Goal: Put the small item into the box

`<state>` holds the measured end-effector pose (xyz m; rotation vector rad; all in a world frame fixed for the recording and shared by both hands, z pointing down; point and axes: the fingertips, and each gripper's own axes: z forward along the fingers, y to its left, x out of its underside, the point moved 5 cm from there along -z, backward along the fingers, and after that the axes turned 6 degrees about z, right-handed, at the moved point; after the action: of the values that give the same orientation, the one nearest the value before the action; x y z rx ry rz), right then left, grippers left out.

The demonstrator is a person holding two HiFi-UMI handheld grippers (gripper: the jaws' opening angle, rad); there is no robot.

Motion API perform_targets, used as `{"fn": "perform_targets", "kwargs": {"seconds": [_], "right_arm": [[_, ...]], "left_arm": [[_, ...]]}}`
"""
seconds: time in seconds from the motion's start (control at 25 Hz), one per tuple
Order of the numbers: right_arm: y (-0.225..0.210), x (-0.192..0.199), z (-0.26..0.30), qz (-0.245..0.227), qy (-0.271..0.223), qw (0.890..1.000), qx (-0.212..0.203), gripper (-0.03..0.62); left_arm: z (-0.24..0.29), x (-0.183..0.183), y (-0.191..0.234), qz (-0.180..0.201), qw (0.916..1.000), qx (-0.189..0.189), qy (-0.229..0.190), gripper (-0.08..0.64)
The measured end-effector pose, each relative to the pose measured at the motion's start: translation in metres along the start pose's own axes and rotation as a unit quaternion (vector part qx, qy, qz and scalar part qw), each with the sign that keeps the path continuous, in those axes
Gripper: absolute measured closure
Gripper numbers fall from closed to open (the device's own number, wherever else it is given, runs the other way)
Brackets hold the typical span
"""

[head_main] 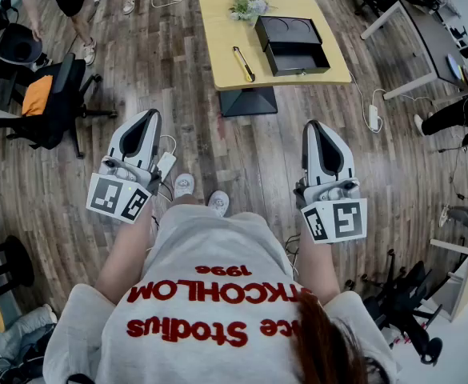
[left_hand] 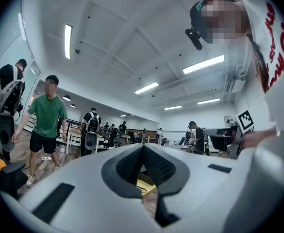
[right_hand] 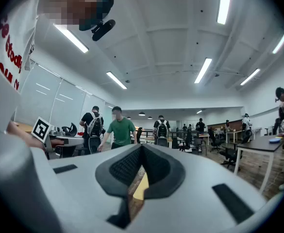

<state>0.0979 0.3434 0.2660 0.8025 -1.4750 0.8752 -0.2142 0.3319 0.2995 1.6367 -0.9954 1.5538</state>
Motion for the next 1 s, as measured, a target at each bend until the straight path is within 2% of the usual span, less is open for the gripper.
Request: {"fn": "perform_targets", "kwargs": {"seconds": [0.44, 0.68, 1.0], "right_arm": [[-0.008, -0.002, -0.005, 0.0, -0.012, 1.0, 0.001, 0.588], [-0.013, -0.003, -0.005, 0.031, -0.022, 0.999, -0.002, 0.588], [-0.015, 0.003, 0.008, 0.037, -0.011, 0.999, -0.003, 0.588]], "left_arm": [[0.007, -0.002, -0.007, 0.006, 1.0, -0.002, -0.005, 0.554], [0.012, -0.006, -0.007, 0.01, 0.9999, 0.0, -0.007, 0.554], [0.024, 0.001, 0.002, 0.003, 1.0, 0.002, -0.001, 0.554]]}}
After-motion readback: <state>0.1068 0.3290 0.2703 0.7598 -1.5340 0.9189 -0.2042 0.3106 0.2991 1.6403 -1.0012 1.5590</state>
